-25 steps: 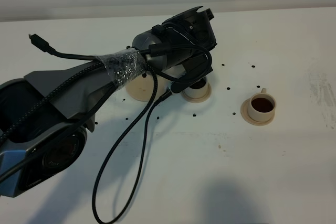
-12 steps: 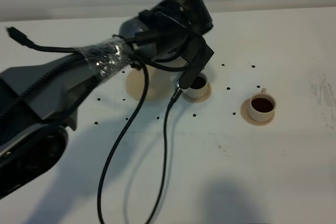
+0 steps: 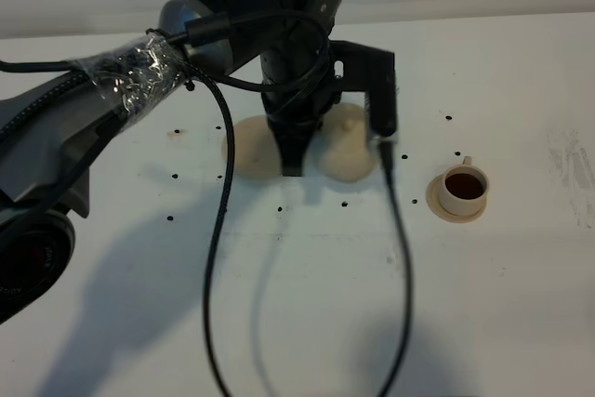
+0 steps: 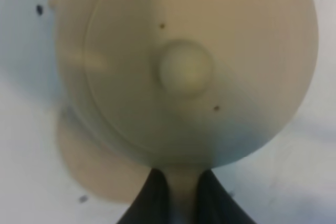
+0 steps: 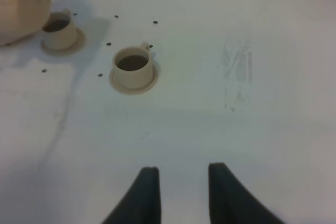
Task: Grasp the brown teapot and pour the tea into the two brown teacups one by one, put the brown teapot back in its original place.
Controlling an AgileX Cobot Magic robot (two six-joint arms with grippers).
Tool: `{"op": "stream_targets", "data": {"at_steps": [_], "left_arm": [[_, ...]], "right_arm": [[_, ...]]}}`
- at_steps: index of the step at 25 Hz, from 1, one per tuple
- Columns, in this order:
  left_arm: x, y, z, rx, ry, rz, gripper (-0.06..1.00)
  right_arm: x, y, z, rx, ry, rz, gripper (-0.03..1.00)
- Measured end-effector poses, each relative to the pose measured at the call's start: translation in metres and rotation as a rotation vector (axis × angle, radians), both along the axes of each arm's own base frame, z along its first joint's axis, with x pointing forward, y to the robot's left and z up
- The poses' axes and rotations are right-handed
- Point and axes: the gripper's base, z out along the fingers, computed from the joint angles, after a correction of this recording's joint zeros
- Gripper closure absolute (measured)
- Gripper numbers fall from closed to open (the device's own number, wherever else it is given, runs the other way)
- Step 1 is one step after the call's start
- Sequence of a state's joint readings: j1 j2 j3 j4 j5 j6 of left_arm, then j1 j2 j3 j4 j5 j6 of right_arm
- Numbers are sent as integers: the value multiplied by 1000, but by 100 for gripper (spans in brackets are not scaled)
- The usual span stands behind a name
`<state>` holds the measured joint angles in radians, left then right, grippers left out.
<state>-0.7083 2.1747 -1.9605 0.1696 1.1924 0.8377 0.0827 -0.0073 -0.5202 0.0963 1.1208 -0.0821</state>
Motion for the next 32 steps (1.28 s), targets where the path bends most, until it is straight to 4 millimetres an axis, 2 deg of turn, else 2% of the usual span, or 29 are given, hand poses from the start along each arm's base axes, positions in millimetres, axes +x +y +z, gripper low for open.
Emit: {"op": "stream_targets", "data": {"at_steps": [7, 14, 17, 21, 28, 32], "left_arm": [[-14, 4, -15, -58, 104, 249, 86], [-44, 27, -13, -35, 158, 456, 86], [-52, 37, -22, 10, 166, 518, 86], [-55, 45, -33, 70, 149, 571, 86], [-53, 44, -36, 42, 124, 611, 86], [-50, 41, -55, 44, 126, 629, 86]], "right_arm": [[0, 0, 0, 0, 0, 0, 75], [0, 0, 0, 0, 0, 0, 75], [0, 0, 0, 0, 0, 0, 75], [0, 0, 0, 0, 0, 0, 75], [0, 0, 0, 0, 0, 0, 75], [0, 0, 0, 0, 0, 0, 75]]}}
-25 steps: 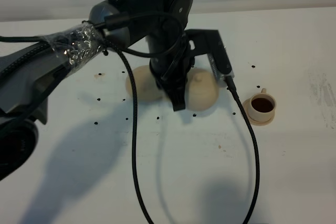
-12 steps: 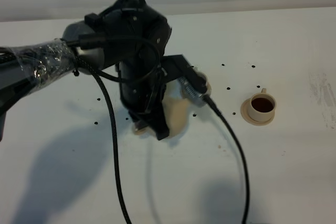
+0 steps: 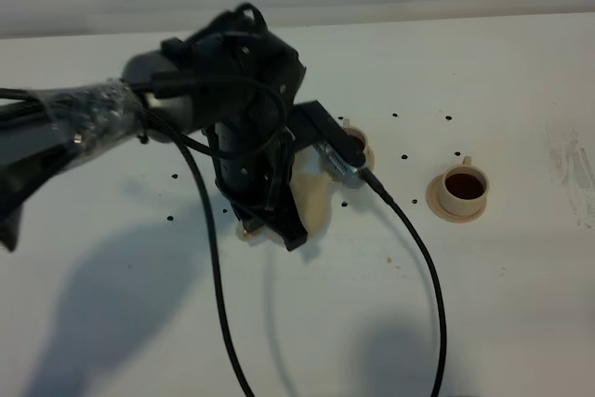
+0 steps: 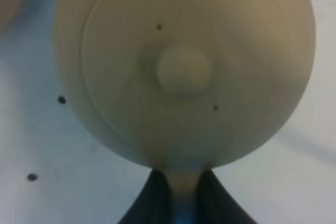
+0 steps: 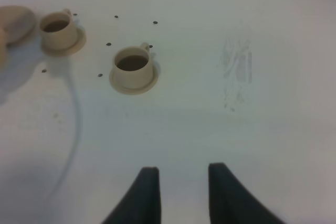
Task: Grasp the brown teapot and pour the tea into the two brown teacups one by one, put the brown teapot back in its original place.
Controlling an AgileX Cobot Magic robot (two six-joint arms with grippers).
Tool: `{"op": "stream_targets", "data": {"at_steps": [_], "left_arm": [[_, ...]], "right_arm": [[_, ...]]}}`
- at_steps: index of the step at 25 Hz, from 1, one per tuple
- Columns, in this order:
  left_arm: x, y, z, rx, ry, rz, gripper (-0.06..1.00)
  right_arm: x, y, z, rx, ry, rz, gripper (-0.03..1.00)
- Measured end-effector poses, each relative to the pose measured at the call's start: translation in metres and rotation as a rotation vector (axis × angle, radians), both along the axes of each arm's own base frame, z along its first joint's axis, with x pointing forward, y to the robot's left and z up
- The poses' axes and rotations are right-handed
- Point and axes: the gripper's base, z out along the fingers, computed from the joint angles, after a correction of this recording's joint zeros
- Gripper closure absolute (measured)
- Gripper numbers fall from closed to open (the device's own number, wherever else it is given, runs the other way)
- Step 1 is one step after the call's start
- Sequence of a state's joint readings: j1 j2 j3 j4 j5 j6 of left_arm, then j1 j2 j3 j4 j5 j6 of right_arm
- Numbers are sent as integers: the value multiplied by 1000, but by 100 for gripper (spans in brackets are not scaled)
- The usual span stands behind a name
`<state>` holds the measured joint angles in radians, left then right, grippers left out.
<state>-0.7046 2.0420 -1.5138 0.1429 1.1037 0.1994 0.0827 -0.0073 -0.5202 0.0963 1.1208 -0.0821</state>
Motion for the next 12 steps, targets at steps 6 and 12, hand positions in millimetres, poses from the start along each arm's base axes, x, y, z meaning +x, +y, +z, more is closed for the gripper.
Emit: {"op": "stream_targets", "data": {"at_steps": [6, 12], "left_arm": [[1, 2, 2, -6, -29, 27, 86], [18, 35, 31, -25, -140, 253, 86]], "right_arm": [[0, 0, 0, 0, 0, 0, 75], [0, 0, 0, 0, 0, 0, 75]]}}
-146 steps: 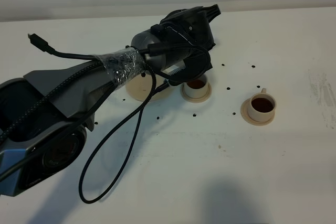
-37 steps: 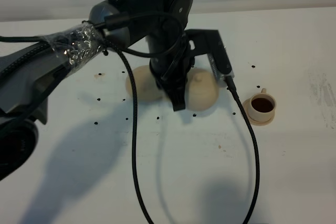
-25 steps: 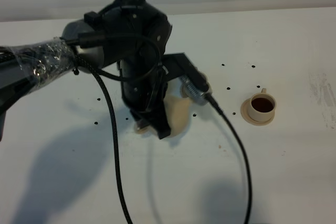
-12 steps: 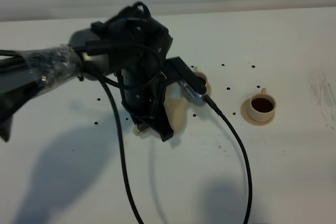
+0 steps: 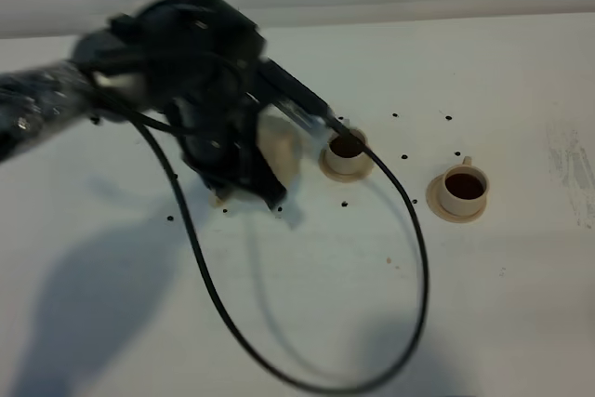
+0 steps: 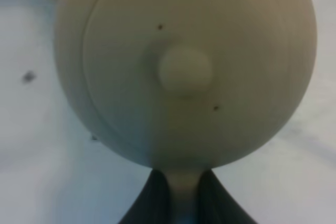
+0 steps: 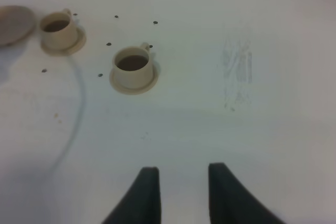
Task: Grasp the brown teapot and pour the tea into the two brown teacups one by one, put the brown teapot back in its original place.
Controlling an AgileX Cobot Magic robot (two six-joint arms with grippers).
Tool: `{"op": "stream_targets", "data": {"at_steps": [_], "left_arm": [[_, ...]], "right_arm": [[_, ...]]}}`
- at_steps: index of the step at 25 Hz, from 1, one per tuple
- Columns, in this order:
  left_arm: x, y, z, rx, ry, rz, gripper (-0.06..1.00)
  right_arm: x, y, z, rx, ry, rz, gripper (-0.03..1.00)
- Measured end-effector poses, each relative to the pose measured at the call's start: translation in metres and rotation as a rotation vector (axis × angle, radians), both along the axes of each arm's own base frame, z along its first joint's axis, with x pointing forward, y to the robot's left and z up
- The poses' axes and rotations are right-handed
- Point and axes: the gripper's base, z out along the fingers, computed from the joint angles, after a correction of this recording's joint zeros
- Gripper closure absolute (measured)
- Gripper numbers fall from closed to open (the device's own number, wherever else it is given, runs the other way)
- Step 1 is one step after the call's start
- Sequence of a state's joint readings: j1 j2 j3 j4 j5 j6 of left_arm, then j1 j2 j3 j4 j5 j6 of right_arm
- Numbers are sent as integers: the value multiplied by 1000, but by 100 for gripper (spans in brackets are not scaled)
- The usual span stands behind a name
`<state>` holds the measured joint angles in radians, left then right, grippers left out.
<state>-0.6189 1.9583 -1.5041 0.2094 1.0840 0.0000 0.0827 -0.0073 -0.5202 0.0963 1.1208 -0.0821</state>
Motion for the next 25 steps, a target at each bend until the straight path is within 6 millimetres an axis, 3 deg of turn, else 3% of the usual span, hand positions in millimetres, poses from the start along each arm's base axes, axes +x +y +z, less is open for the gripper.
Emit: {"op": "stream_targets", "data": {"at_steps": [6, 15, 25], "left_arm": [[26, 21, -9, -100, -83, 264, 86], [45, 10, -49, -165, -110, 311, 86], [58, 2, -51, -199, -147, 319, 86]], "right_arm": [[0, 0, 0, 0, 0, 0, 75], [0, 0, 0, 0, 0, 0, 75], [0, 0, 0, 0, 0, 0, 75]]}}
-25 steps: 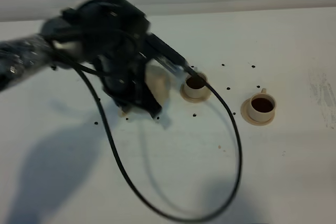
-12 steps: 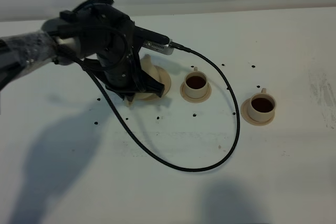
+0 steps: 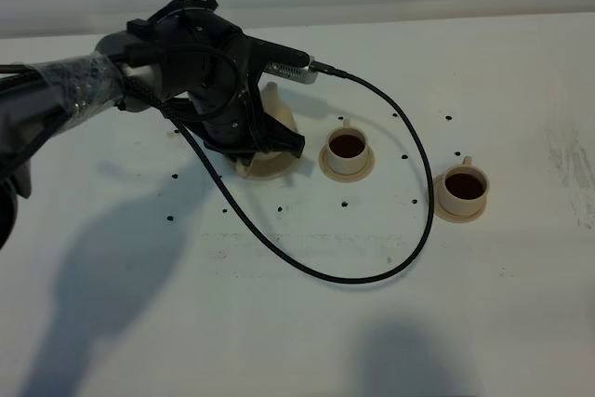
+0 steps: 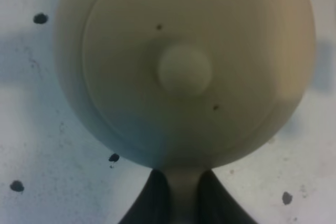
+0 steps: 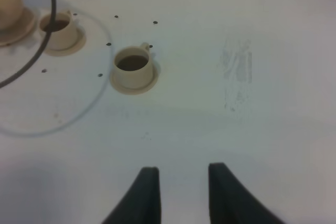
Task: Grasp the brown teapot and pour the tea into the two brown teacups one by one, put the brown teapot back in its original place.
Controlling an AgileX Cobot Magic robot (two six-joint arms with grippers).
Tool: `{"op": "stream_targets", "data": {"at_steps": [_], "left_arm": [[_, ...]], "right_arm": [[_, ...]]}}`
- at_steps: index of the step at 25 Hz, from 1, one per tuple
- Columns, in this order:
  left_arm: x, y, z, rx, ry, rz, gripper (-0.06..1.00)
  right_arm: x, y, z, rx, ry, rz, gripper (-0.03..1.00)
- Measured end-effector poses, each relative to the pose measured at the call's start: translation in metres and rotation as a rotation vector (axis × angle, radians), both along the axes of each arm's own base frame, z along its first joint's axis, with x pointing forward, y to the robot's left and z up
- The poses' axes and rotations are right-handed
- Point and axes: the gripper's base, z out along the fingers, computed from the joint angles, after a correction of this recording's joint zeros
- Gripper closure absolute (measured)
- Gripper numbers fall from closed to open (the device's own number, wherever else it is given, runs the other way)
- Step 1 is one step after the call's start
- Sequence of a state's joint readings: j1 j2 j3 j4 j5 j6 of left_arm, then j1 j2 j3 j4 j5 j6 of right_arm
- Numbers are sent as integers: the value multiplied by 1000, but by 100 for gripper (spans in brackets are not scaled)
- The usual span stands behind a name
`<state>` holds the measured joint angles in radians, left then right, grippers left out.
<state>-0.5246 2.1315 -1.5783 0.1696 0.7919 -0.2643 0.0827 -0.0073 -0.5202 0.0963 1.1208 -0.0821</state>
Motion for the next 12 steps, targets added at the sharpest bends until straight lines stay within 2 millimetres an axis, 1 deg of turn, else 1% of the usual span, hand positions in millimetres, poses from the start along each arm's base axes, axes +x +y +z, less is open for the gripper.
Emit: {"op": "stream_targets", "data": {"at_steps": [5, 12], "left_arm": [[1, -1, -9, 9, 18, 1, 86], [1, -1, -10, 9, 19, 2, 86]], "right_arm": [[0, 0, 0, 0, 0, 0, 75], [0, 0, 0, 0, 0, 0, 75]]}}
